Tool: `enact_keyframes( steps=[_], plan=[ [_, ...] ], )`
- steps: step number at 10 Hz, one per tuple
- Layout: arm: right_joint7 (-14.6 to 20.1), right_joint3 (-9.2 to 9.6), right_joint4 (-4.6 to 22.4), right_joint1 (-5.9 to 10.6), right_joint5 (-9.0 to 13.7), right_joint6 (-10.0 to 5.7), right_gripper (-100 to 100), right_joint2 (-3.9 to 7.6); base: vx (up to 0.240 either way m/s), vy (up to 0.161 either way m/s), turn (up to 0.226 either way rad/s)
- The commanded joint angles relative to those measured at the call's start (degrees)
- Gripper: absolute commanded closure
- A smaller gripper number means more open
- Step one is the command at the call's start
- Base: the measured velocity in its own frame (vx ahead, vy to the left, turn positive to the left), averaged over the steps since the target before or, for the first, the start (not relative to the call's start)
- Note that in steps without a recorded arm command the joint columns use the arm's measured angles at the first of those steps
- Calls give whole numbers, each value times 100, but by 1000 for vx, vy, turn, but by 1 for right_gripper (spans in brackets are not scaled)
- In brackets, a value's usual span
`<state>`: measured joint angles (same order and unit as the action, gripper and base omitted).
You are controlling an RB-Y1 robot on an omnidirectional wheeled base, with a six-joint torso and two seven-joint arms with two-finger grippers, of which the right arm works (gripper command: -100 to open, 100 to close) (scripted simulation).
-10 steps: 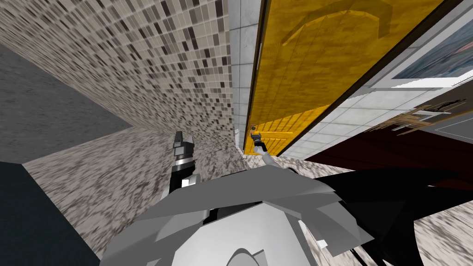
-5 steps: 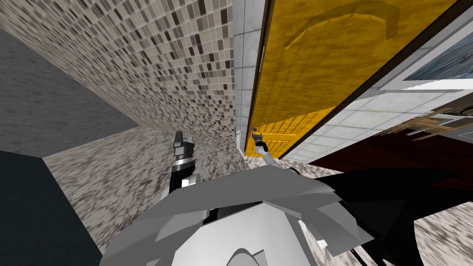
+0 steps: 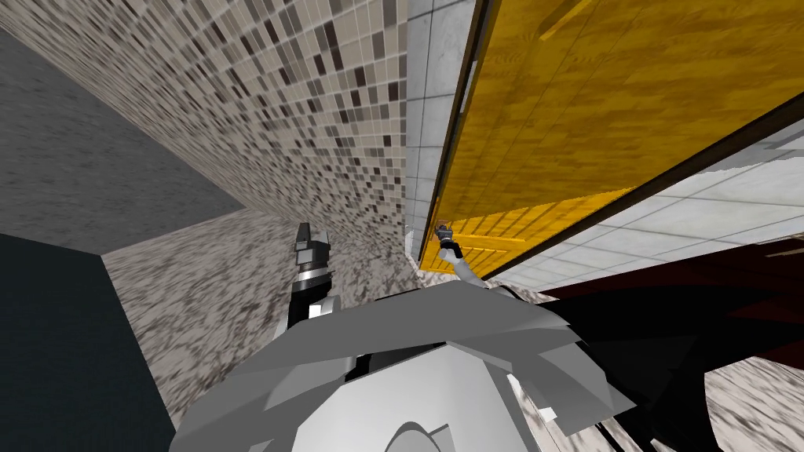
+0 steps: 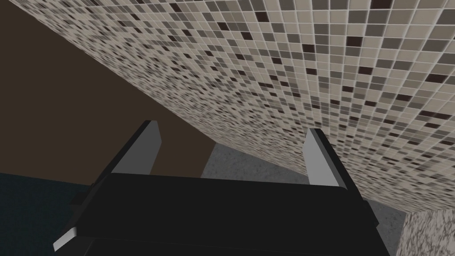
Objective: Pull the door open
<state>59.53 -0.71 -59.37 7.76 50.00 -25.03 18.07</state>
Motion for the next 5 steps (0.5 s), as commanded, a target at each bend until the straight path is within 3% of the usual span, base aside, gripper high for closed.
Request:
enact_keyframes(
  steps=[1,5],
  plan=[
    [-18,4,-9,-6,-2,4,100,-12,-12,3,-20],
    [-18,4,-9,-6,-2,4,100,-12,-24,4,0]
  ],
)
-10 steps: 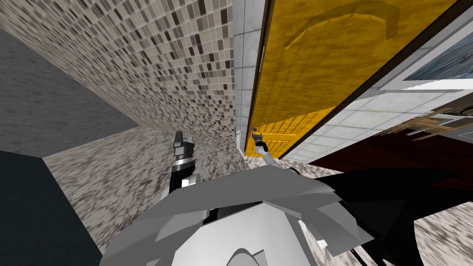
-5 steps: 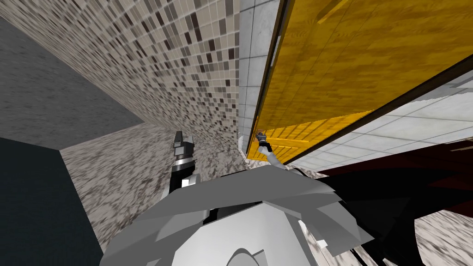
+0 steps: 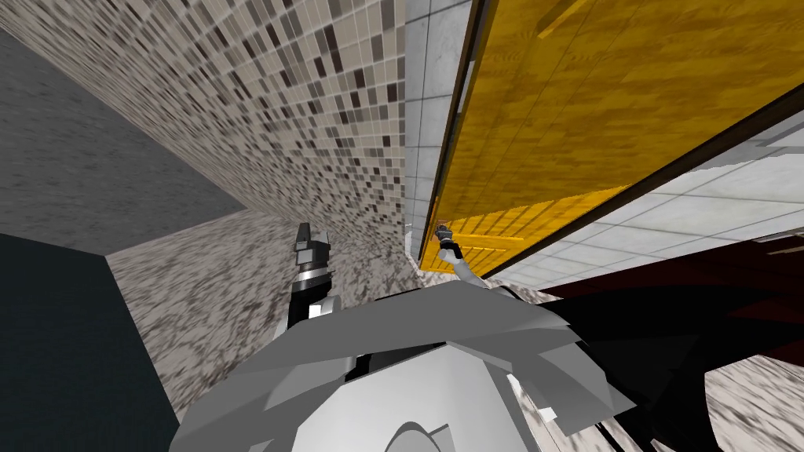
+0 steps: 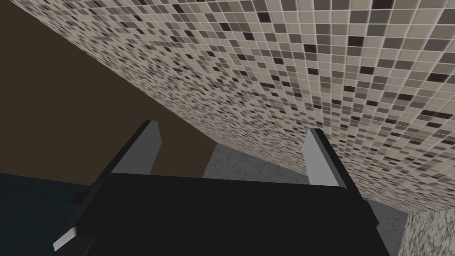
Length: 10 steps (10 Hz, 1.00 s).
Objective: Pull the door open
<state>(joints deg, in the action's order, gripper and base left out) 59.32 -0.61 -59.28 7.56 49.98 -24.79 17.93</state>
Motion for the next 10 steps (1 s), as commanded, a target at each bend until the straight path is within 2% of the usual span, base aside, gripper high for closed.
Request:
enact_keyframes(
  steps=[1,2,5,10],
  plan=[
    [3,-5,-18,14,0,-20,100,2,0,0,0],
    [113,105,-62,-49,15,2,100,79,-127,-39,129],
    [299,279,-166,-128,40,3,100,212,-239,-72,164],
    [710,661,-396,-302,95,5,100,506,-260,-64,171]
  ],
)
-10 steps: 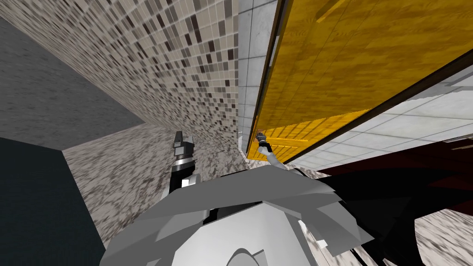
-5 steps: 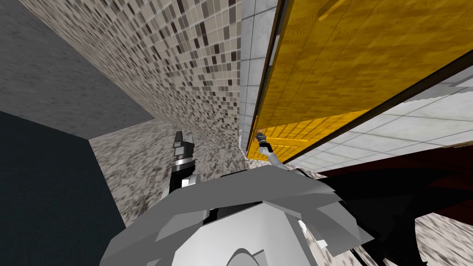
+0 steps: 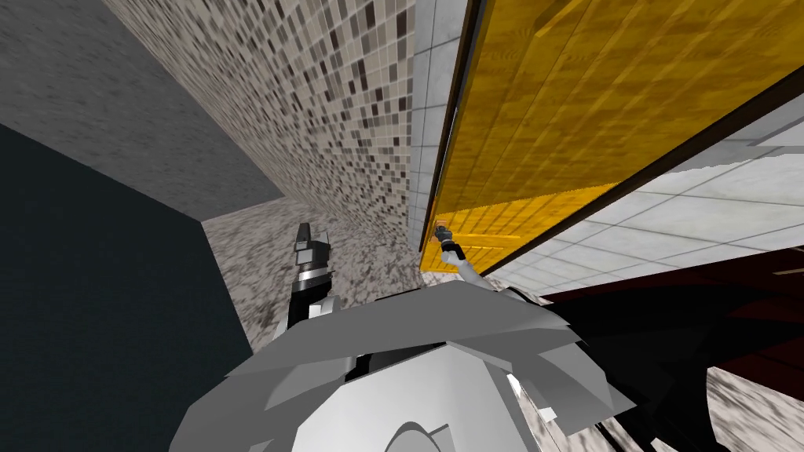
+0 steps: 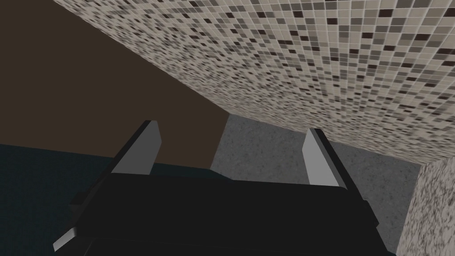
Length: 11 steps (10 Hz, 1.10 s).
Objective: Pull the door open
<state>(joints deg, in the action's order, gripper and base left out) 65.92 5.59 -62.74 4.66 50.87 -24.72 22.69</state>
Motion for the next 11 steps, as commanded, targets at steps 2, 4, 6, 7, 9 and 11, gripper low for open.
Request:
enact_keyframes(
  steps=[2,4,6,7,9,11],
  plan=[
    [87,103,-42,-52,-8,5,100,56,-136,-18,56],
    [180,205,-105,-90,-18,-12,100,134,-223,-69,122],
    [317,357,-199,-145,-34,-38,100,250,-230,-82,128],
    [372,418,-236,-168,-40,-48,100,296,-188,-76,131],
    [472,528,-304,-208,-51,-67,100,380,-217,-45,107],
    [564,629,-367,-245,-62,-84,100,458,-197,-63,97]
  ],
)
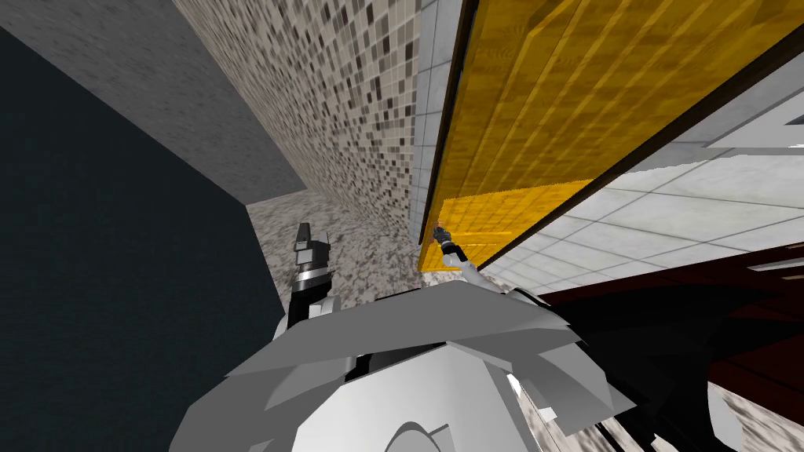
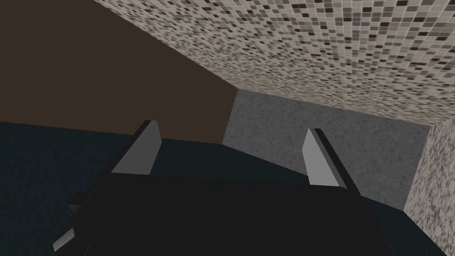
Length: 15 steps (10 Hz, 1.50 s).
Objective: Pull the door open
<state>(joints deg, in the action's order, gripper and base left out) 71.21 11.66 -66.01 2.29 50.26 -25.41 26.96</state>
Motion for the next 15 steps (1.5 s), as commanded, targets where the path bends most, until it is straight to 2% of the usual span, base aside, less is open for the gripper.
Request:
enact_keyframes(
  steps=[1,2,9,11,14,15],
  plan=[
    [0,0,0,0,0,0,100,0,-87,-17,30],
    [44,150,-151,-89,-31,4,100,48,-121,-41,52],
    [206,683,-786,-395,-148,-35,100,269,-185,-89,42],
    [213,700,-747,-402,-150,-27,100,260,-88,-79,28],
    [99,652,-1010,-793,67,-181,100,400,-63,-69,287],
    [77,638,-1062,-869,112,-217,100,429,-97,-63,250]
  ],
)
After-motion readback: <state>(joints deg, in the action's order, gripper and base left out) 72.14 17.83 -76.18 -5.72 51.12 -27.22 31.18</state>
